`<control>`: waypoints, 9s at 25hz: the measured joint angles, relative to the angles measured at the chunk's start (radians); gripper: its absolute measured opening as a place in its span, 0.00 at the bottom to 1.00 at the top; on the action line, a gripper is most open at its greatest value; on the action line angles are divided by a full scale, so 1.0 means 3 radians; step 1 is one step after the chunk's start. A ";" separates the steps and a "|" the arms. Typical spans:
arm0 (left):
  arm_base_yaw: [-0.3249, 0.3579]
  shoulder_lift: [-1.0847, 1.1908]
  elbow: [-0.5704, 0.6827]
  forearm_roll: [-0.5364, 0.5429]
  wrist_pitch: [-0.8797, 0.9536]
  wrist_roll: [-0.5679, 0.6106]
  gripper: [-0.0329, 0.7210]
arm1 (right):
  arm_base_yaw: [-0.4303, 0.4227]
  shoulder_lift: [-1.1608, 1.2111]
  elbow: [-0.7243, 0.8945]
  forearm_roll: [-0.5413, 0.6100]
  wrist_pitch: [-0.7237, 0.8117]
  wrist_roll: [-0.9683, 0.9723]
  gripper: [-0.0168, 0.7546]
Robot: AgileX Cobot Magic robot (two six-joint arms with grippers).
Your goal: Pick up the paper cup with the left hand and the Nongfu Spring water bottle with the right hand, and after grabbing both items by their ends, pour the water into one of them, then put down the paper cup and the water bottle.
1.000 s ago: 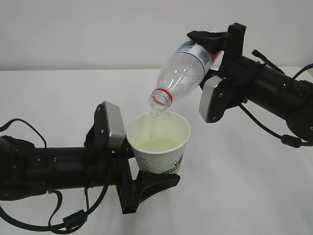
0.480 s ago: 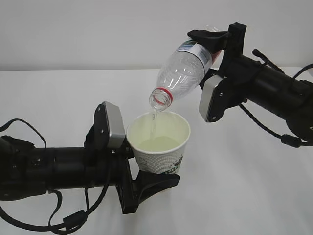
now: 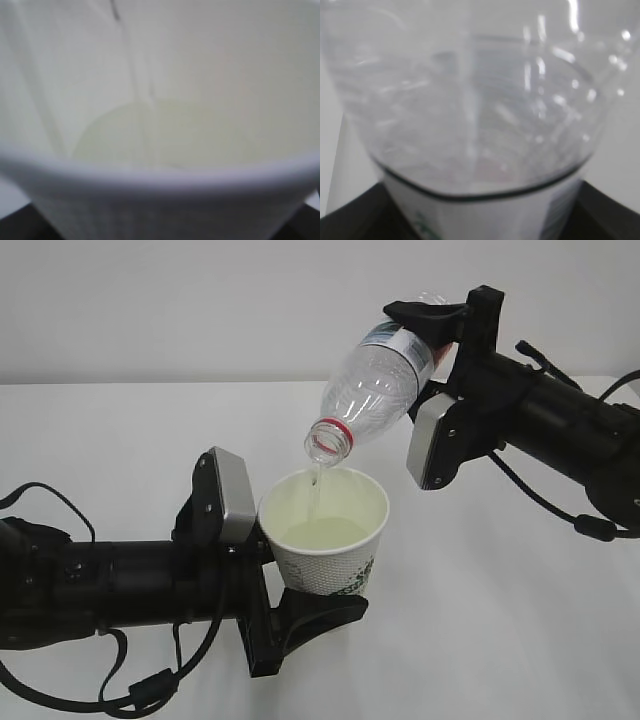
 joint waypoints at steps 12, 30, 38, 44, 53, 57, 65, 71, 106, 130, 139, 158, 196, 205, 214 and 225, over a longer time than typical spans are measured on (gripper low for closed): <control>0.0000 0.0000 0.0000 0.0000 0.0000 0.0000 0.78 | 0.0000 0.0000 0.0000 0.0000 0.0000 -0.0042 0.71; 0.0000 0.0000 0.0000 0.0000 0.0024 0.0000 0.78 | 0.0000 0.0000 0.0000 0.0002 0.0000 -0.0042 0.71; 0.0000 0.0000 0.0000 0.0000 0.0024 0.0000 0.78 | 0.0000 0.0000 0.0000 0.0010 -0.0006 -0.0042 0.71; 0.0000 0.0000 0.0000 0.0000 0.0029 0.0000 0.78 | 0.0000 0.0000 0.0000 0.0010 -0.0007 -0.0049 0.71; 0.0000 0.0000 0.0000 0.0000 0.0029 0.0000 0.78 | 0.0000 0.0000 0.0000 0.0010 -0.0013 -0.0061 0.71; 0.0000 0.0000 0.0000 0.0000 0.0029 0.0000 0.78 | 0.0000 0.0000 0.0000 0.0010 -0.0013 -0.0061 0.71; 0.0000 0.0000 0.0000 0.0000 0.0031 0.0000 0.78 | 0.0000 0.0000 0.0000 0.0010 -0.0013 -0.0108 0.71; 0.0000 0.0000 0.0000 -0.0032 0.0037 0.0000 0.78 | 0.0000 0.0000 0.0000 0.0010 -0.0013 -0.0120 0.71; 0.0000 0.0000 0.0000 -0.0117 0.0044 0.0155 0.78 | 0.0000 0.0000 0.0000 0.0015 -0.0019 -0.0127 0.71; 0.0000 0.0000 0.0000 -0.0144 0.0044 0.0171 0.78 | 0.0000 0.0000 -0.0005 0.0269 -0.0019 0.0953 0.71; 0.0000 0.0000 0.0000 -0.0144 0.0044 0.0171 0.78 | 0.0000 0.0000 -0.0005 0.0693 -0.0019 0.1396 0.71; 0.0000 0.0000 0.0000 -0.0149 0.0044 0.0171 0.78 | 0.0000 0.0000 -0.0005 0.1578 -0.0019 0.2409 0.71; 0.0000 0.0000 0.0000 -0.0721 0.0084 0.0171 0.78 | 0.0006 0.0000 -0.0005 0.2897 0.1267 0.3398 0.71; 0.0000 0.0000 0.0000 -0.1131 0.0053 0.0174 0.78 | 0.0006 0.0000 -0.0005 0.2916 0.1296 0.3411 0.71; 0.0000 0.0000 0.0000 -0.1562 0.0053 0.0342 0.78 | 0.0006 0.0000 -0.0005 0.2916 0.1296 0.3411 0.71; 0.0000 0.0000 0.0002 -0.2186 0.0053 0.0636 0.78 | 0.0006 0.0000 -0.0005 0.2916 0.1296 0.3411 0.71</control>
